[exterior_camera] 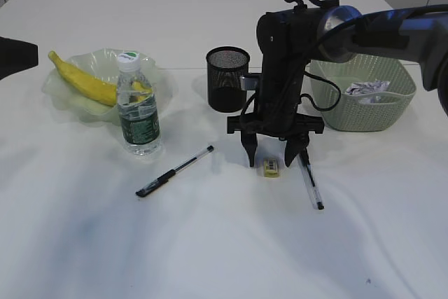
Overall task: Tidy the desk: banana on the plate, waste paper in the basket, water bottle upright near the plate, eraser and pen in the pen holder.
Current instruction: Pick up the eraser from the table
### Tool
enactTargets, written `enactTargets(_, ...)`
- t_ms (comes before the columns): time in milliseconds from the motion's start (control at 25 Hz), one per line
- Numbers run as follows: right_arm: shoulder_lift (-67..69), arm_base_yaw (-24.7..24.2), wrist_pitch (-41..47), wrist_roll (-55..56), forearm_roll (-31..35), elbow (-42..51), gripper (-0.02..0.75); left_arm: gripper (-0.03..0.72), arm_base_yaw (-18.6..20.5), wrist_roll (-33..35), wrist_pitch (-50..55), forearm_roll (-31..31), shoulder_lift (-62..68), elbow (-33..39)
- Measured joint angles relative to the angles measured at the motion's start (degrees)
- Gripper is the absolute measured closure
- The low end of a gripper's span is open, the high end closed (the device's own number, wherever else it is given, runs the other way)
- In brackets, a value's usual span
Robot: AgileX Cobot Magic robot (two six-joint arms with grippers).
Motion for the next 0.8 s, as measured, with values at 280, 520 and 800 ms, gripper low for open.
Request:
enactTargets(280, 0.0, 0.0, 0.0, 0.0, 0.0, 0.0, 0.233, 0.169, 0.0, 0.0, 0.0, 0.0, 0.0, 0.0)
enactTargets(520, 0.0, 0.0, 0.0, 0.1, 0.0, 0.0, 0.234, 0.169, 0.0, 0.0, 0.0, 0.0, 0.0, 0.0)
enactTargets(800, 0.0, 0.0, 0.0, 0.2, 0.0, 0.0, 0.291, 0.169, 0.0, 0.0, -0.1, 0.0, 0.0, 0.0)
